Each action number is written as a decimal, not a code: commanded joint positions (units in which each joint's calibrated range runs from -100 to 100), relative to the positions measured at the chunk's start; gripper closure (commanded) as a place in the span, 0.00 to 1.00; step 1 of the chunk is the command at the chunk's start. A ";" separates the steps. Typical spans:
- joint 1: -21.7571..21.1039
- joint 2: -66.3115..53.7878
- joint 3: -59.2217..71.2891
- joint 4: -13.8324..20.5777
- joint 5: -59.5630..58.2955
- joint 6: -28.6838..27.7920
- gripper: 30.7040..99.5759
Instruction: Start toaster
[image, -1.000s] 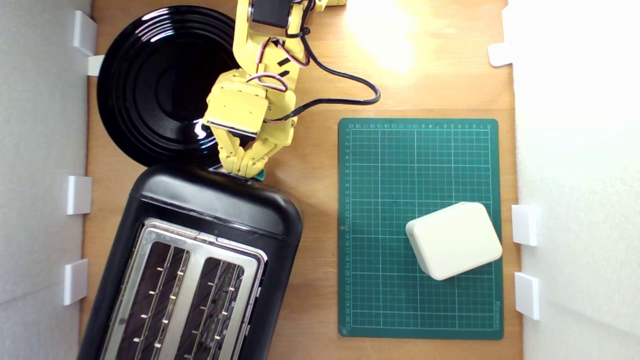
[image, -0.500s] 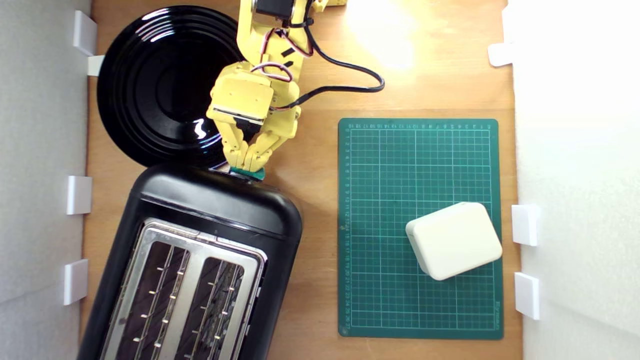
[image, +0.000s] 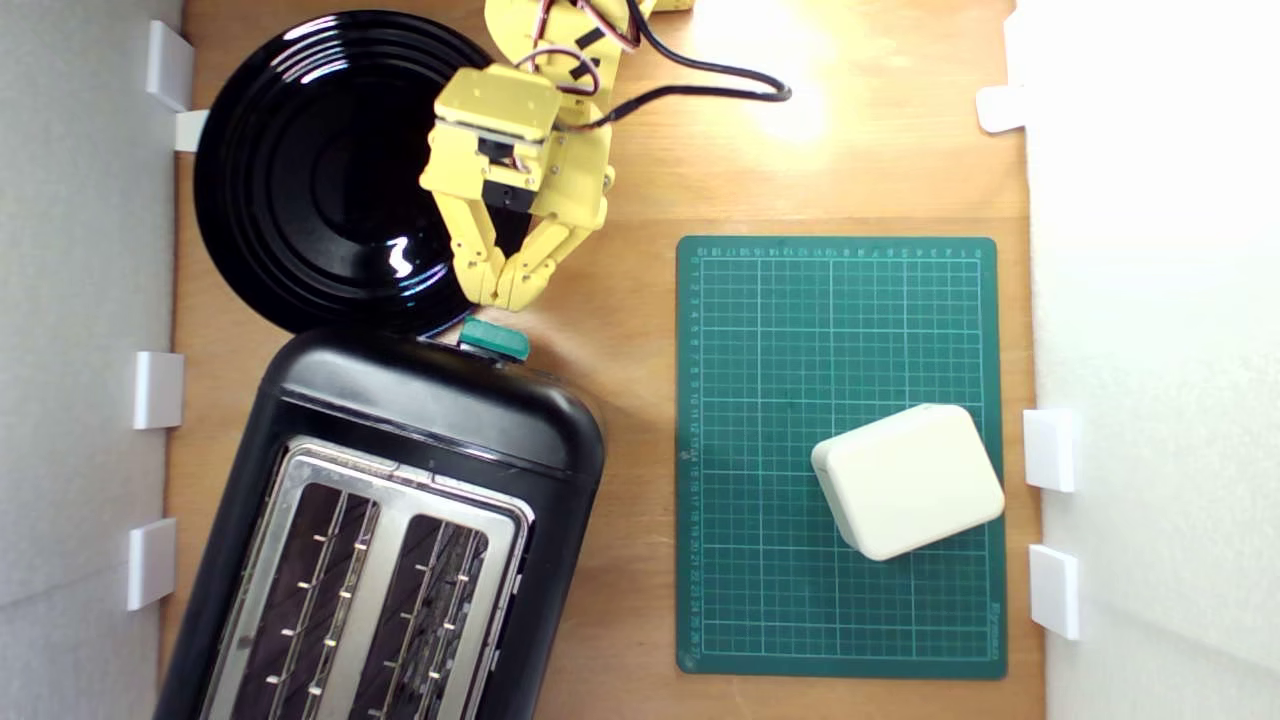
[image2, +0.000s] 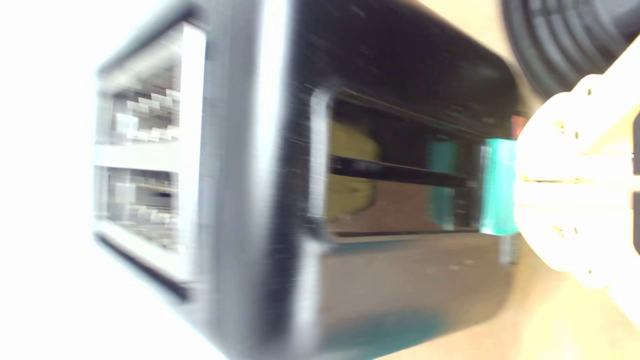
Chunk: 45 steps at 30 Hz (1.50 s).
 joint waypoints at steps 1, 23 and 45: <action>-0.41 -10.96 3.03 0.46 -0.48 0.29 0.99; -0.49 -43.27 29.38 -0.48 0.63 -4.27 0.99; -0.49 -43.44 29.38 -0.76 20.85 -16.49 0.99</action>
